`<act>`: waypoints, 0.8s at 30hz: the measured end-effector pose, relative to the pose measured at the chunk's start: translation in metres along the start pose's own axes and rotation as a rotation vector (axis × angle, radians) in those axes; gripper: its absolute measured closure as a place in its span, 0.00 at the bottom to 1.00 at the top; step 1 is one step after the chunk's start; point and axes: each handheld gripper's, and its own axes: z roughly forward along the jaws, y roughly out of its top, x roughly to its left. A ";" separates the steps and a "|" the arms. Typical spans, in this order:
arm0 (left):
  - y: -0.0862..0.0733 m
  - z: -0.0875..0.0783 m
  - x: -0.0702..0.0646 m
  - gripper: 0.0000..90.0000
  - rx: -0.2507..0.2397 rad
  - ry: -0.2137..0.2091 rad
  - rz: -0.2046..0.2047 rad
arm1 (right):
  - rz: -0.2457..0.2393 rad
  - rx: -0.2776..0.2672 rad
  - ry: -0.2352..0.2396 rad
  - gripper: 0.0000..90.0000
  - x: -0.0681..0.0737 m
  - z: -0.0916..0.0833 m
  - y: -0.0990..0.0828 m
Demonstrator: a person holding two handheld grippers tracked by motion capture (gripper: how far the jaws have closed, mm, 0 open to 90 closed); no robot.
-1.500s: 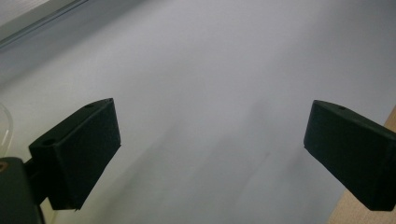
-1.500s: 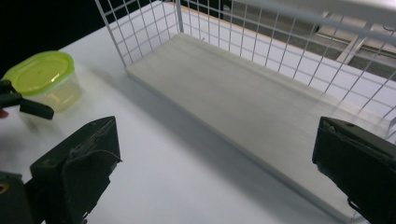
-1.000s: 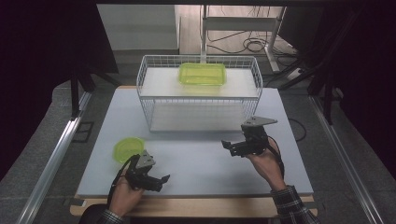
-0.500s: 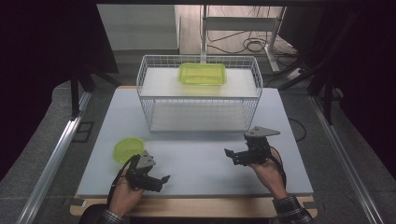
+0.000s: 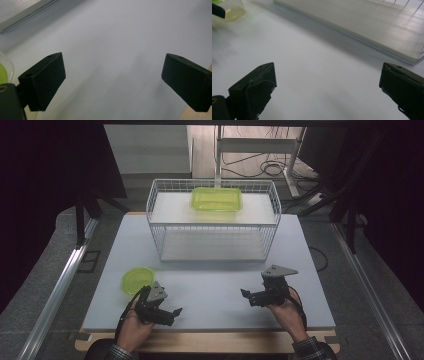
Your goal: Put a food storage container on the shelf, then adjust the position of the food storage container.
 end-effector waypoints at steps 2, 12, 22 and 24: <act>0.000 0.000 0.000 0.06 -0.001 -0.001 0.000 | -0.006 0.009 0.001 0.01 0.001 0.001 -0.004; 0.000 0.001 0.000 0.06 0.003 -0.003 0.004 | 0.001 0.056 0.024 0.01 0.004 0.007 -0.020; 0.002 -0.006 0.006 0.05 0.016 0.022 -0.097 | 0.010 0.073 0.018 0.01 -0.001 0.010 -0.025; 0.003 -0.008 0.007 0.03 0.007 0.024 -0.121 | 0.013 0.076 0.016 0.01 -0.002 0.010 -0.026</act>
